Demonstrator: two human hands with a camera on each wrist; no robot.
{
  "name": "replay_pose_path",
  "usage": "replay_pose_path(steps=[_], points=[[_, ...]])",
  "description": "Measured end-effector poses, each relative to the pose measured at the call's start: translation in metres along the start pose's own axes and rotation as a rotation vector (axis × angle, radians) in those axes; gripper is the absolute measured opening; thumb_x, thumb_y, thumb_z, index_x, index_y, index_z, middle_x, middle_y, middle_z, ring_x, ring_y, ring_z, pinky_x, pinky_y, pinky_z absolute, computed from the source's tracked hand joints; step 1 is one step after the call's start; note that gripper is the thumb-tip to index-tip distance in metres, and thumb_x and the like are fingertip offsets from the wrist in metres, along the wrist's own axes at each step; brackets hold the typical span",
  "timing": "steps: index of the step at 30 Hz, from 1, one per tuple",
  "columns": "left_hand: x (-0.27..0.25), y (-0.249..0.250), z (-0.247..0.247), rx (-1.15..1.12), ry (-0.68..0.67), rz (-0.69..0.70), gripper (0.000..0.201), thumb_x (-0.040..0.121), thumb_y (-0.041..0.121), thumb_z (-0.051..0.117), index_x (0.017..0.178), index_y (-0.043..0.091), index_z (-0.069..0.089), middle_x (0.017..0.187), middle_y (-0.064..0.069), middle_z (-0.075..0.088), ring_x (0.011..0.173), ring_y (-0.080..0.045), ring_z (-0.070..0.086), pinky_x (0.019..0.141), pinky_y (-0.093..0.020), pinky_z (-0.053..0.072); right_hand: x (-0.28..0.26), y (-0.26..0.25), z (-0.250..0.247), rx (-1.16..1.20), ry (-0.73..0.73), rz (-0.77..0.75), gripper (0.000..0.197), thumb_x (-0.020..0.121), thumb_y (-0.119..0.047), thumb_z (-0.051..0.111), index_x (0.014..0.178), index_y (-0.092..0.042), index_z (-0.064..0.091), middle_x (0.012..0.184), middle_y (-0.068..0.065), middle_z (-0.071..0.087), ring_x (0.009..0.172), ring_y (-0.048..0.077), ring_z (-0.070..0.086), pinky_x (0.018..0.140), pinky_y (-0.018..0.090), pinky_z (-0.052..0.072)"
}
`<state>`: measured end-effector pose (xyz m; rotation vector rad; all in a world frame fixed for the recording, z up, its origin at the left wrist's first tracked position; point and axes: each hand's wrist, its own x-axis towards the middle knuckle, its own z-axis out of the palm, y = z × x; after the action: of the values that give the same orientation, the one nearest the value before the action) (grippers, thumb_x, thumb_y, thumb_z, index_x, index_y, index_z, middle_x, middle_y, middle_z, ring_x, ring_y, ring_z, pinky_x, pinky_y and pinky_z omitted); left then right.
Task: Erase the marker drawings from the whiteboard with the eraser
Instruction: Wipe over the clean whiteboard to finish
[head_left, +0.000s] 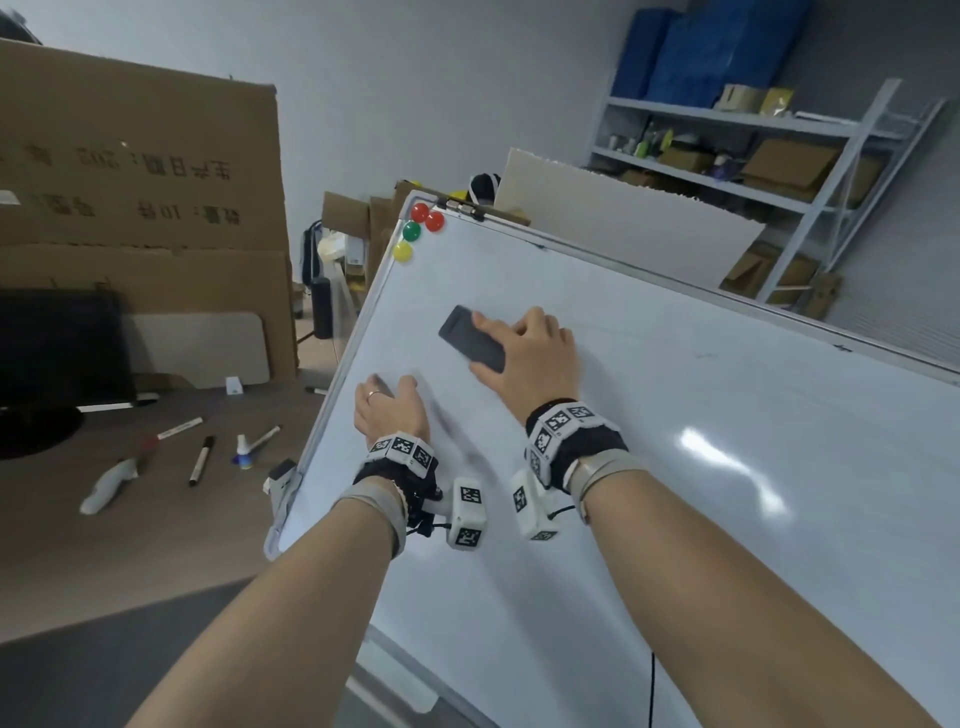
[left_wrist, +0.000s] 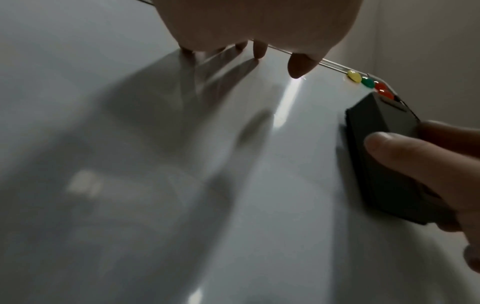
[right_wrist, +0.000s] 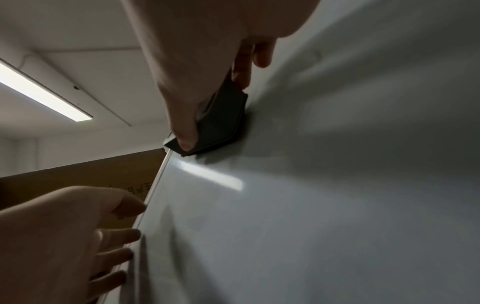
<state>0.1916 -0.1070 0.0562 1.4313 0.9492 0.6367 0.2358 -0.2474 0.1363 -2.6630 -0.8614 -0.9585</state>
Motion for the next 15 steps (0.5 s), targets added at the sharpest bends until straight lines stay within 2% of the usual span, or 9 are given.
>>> replay_pose_path(steps=[3, 7, 10, 13, 15], points=[[-0.004, 0.001, 0.0, -0.012, -0.005, 0.005, 0.059, 0.093, 0.03, 0.049, 0.149, 0.018, 0.039, 0.159, -0.003, 0.034, 0.147, -0.028, 0.026, 0.117, -0.046, 0.024, 0.001, 0.005, -0.005, -0.042, 0.002, 0.005, 0.057, 0.082, -0.051, 0.069, 0.136, -0.037, 0.055, 0.101, 0.006, 0.053, 0.092, 0.028, 0.051, 0.082, 0.039, 0.037], [-0.013, 0.005, 0.004, -0.006, -0.009, 0.004, 0.061, 0.09, 0.033, 0.052, 0.149, 0.019, 0.04, 0.159, -0.001, 0.033, 0.147, -0.027, 0.026, 0.117, -0.05, 0.027, 0.0, 0.042, -0.03, -0.054, 0.188, 0.163, 0.059, 0.084, -0.047, 0.069, 0.139, -0.031, 0.052, 0.098, 0.01, 0.05, 0.089, 0.03, 0.048, 0.08, 0.04, 0.042], [-0.028, 0.011, 0.018, 0.033, 0.013, 0.042, 0.061, 0.087, 0.035, 0.055, 0.144, 0.018, 0.045, 0.155, -0.001, 0.039, 0.145, -0.025, 0.031, 0.117, -0.05, 0.028, -0.018, 0.064, -0.043, -0.078, 0.264, 0.206, 0.058, 0.084, -0.045, 0.069, 0.138, -0.032, 0.053, 0.097, 0.008, 0.048, 0.086, 0.028, 0.046, 0.078, 0.04, 0.042], [-0.051, 0.018, 0.033, 0.111, 0.065, 0.123, 0.062, 0.084, 0.036, 0.057, 0.143, 0.017, 0.046, 0.152, 0.0, 0.043, 0.144, -0.022, 0.034, 0.12, -0.045, 0.023, -0.048, 0.071, -0.039, 0.0, 0.254, 0.15, 0.057, 0.079, -0.046, 0.072, 0.134, -0.032, 0.059, 0.094, 0.006, 0.047, 0.083, 0.025, 0.047, 0.077, 0.038, 0.043], [-0.064, 0.022, 0.041, 0.156, 0.052, 0.16, 0.069, 0.086, 0.038, 0.055, 0.151, 0.018, 0.037, 0.162, 0.003, 0.029, 0.151, -0.02, 0.022, 0.123, -0.046, 0.013, -0.074, 0.068, -0.026, 0.04, 0.166, 0.048, 0.058, 0.076, -0.048, 0.073, 0.13, -0.032, 0.062, 0.092, 0.005, 0.049, 0.082, 0.025, 0.05, 0.078, 0.04, 0.045]])
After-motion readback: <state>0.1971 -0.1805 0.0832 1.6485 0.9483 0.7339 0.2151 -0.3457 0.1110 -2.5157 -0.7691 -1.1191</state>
